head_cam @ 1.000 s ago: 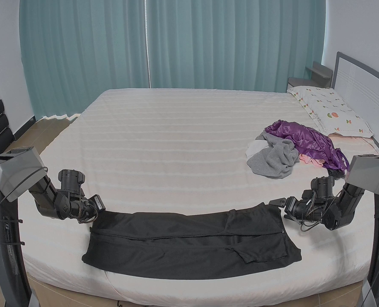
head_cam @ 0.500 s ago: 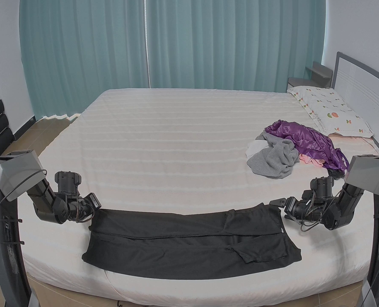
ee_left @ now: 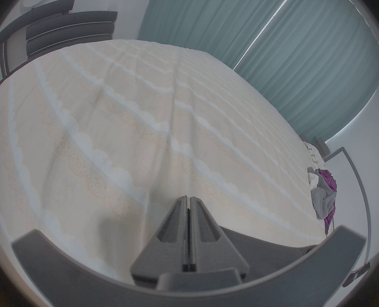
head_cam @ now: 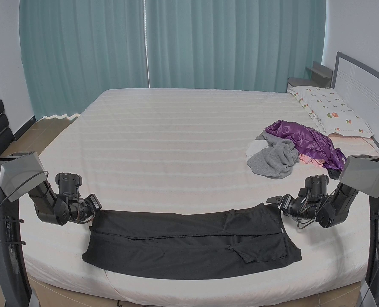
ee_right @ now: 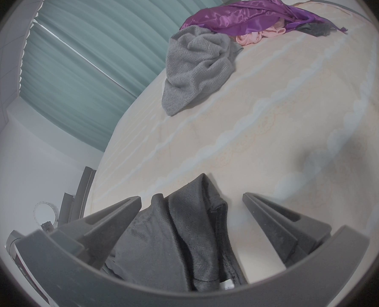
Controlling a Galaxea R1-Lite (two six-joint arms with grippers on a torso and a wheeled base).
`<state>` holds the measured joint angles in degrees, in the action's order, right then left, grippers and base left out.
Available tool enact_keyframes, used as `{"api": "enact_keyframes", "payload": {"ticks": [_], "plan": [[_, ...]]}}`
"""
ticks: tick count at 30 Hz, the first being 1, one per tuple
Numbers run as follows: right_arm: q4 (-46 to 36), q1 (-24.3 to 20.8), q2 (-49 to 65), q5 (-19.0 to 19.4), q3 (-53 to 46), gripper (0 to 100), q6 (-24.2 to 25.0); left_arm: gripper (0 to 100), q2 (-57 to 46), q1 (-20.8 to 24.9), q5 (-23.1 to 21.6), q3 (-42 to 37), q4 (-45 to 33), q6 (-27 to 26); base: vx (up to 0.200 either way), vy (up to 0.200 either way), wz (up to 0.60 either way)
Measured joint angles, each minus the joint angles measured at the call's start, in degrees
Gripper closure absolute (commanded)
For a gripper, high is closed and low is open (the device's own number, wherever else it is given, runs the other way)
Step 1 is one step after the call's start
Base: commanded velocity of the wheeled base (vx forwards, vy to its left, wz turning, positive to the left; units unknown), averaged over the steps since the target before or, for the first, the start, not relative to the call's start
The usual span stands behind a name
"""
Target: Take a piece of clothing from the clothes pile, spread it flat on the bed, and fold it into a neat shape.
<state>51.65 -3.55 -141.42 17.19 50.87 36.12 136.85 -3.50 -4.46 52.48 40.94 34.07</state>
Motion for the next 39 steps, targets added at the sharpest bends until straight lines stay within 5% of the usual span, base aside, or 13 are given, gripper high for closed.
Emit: {"api": "enact_keyframes", "payload": {"ticks": [1, 30, 31, 39], "plan": [[-0.7, -0.1, -0.1, 0.0, 0.5, 100, 0.0, 100, 0.0, 0.0, 0.0, 0.0, 0.0, 0.0, 0.0, 0.0, 0.0], [-4.5, 0.1, -1.0, -3.2, 3.9, 100, 0.4, 100, 0.0, 0.0, 0.0, -0.1, 0.0, 0.0, 0.0, 0.0, 0.0], [-4.5, 0.1, -1.0, -3.1, 3.9, 0, 0.4, 0, 0.0, 0.0, 0.0, -0.1, 0.0, 0.0, 0.0, 0.0, 0.0], [-3.8, 0.2, -0.9, -3.1, 3.5, 0, 0.6, 0, 0.0, 0.0, 0.0, -0.1, 0.0, 0.0, 0.0, 0.0, 0.0]]}}
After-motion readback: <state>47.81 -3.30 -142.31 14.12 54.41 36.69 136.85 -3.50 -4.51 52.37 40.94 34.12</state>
